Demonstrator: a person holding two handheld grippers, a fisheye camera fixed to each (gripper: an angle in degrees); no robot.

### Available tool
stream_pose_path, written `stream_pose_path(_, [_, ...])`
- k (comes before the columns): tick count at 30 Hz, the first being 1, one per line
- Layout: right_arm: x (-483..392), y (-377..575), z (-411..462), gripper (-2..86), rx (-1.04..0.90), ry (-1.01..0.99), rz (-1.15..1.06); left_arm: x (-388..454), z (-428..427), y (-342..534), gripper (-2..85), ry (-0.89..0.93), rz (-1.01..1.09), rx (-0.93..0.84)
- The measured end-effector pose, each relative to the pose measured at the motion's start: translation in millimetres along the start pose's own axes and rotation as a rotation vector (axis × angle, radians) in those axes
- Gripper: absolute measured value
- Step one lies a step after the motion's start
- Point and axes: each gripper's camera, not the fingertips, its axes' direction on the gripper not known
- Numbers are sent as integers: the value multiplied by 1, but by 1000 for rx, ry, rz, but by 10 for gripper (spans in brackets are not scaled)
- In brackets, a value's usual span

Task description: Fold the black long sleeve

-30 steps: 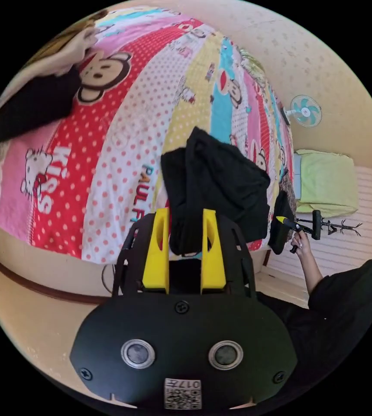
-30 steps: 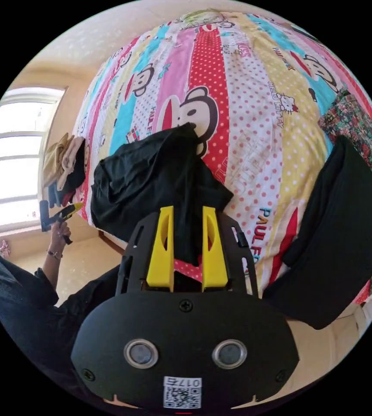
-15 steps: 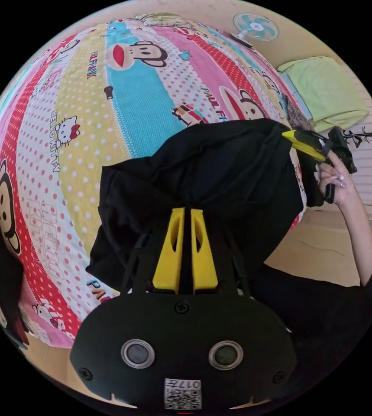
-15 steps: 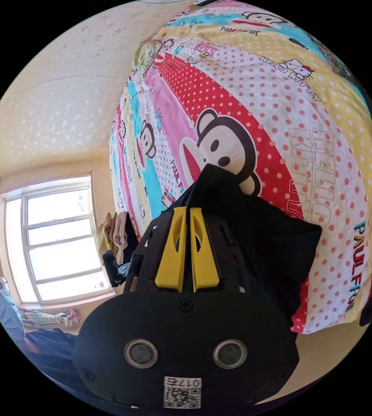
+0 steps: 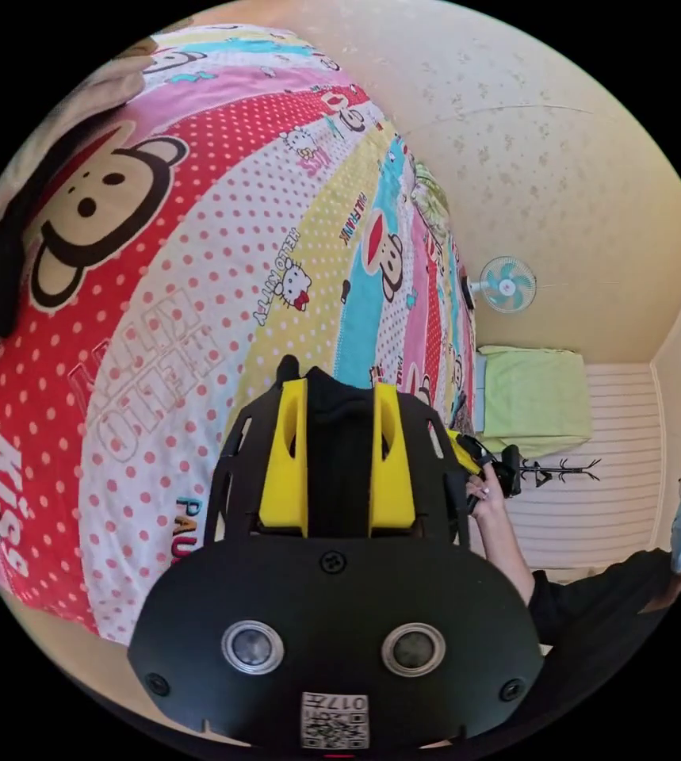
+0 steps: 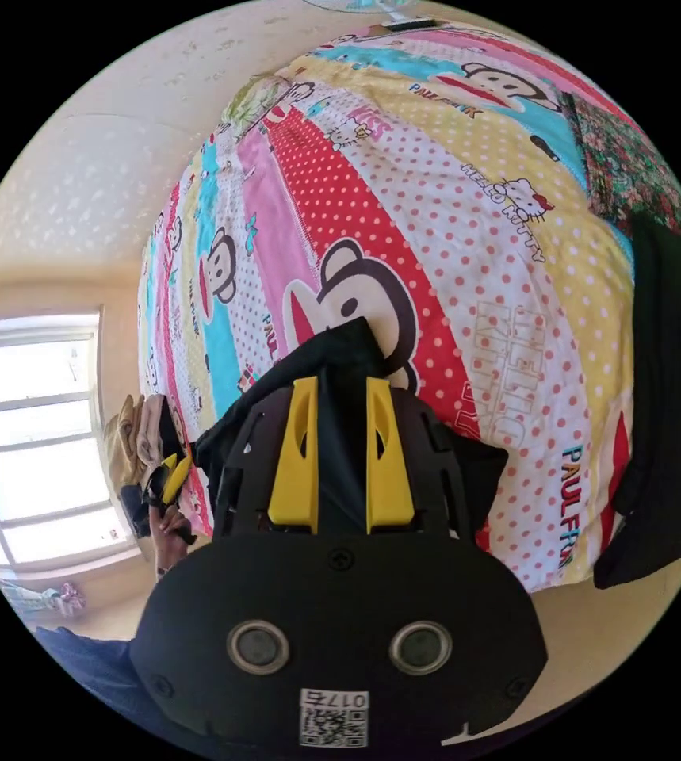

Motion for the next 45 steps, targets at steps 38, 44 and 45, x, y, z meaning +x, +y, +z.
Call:
stream_pose_path(38, [-58, 72, 106, 9, -225, 167, -457, -51, -6, 199, -3, 132, -222, -24])
stream_pose_path(44, [68, 99, 26, 6, -155, -19, -181, 121, 84, 190, -5, 277, 313, -269])
stream_pose_path(45, [81, 102, 21, 6, -155, -17, -159, 147, 114, 200, -3, 321, 384, -331])
